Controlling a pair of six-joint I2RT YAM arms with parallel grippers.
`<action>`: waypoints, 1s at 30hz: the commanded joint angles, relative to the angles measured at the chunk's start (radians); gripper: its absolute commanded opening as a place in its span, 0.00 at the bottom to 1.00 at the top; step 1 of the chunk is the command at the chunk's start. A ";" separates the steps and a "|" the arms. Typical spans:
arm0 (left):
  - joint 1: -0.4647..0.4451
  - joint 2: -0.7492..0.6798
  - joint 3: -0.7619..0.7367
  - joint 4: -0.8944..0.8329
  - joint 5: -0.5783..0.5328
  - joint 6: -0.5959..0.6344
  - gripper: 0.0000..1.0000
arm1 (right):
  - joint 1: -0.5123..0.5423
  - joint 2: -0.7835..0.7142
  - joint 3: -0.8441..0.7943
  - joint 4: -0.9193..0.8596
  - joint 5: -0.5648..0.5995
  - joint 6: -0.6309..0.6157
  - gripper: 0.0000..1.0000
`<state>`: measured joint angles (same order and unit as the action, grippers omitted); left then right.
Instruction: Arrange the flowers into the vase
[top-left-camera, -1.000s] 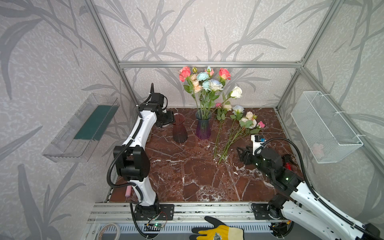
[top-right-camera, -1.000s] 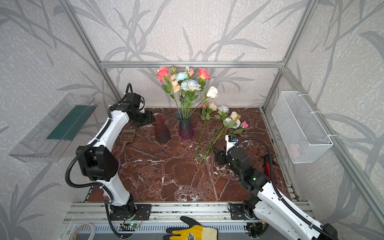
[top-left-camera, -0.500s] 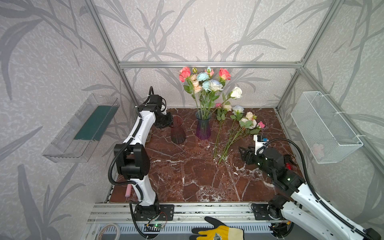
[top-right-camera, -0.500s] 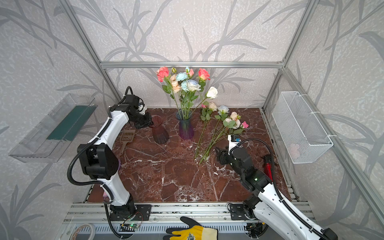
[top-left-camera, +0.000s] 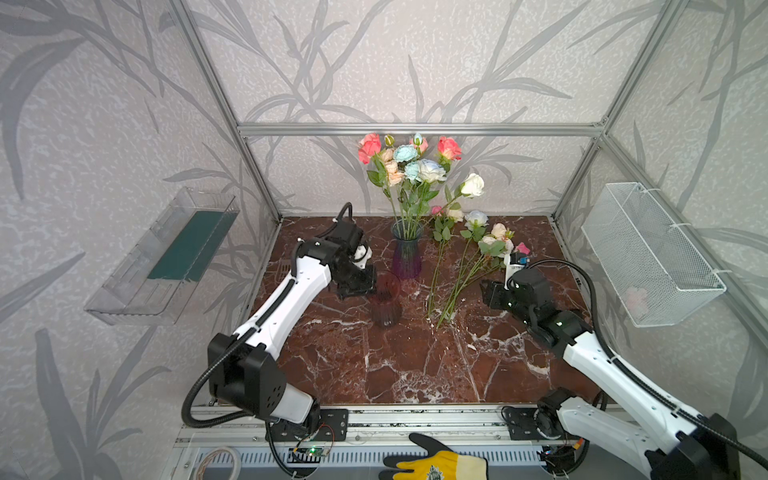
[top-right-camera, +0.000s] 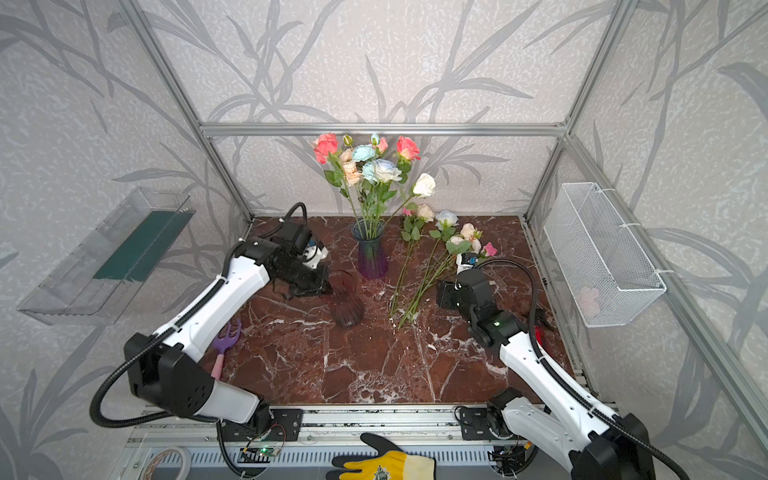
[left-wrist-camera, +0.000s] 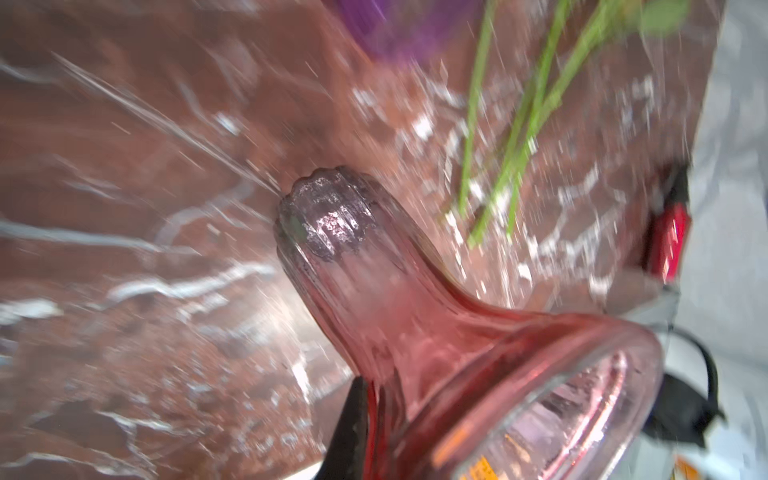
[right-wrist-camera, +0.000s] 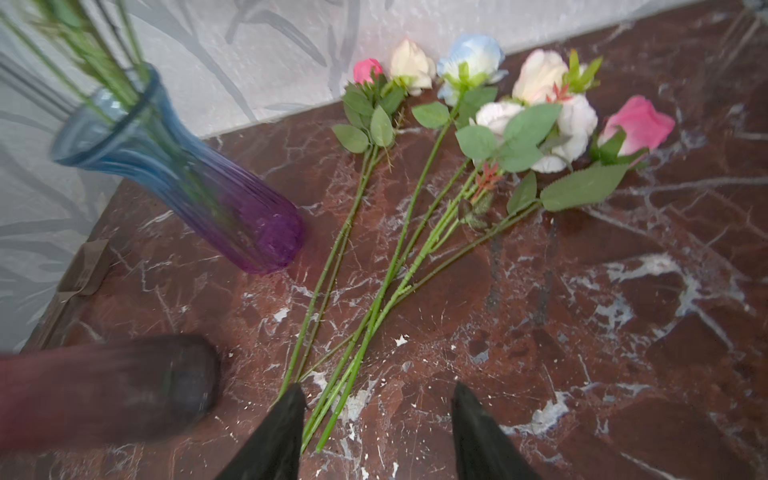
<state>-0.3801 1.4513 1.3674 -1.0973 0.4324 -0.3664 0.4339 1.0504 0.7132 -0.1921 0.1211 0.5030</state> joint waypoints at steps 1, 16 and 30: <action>-0.042 -0.057 -0.036 -0.038 0.053 -0.033 0.00 | -0.025 0.120 0.056 0.061 -0.042 0.040 0.50; -0.116 0.085 0.017 -0.081 0.038 0.042 0.00 | -0.082 0.875 0.564 0.035 -0.034 -0.005 0.39; -0.109 0.133 0.083 -0.056 -0.038 0.086 0.49 | -0.128 1.101 0.785 -0.086 -0.114 0.045 0.35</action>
<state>-0.4915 1.5837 1.4300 -1.1229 0.4320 -0.3115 0.3183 2.1250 1.4673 -0.2440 0.0338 0.5156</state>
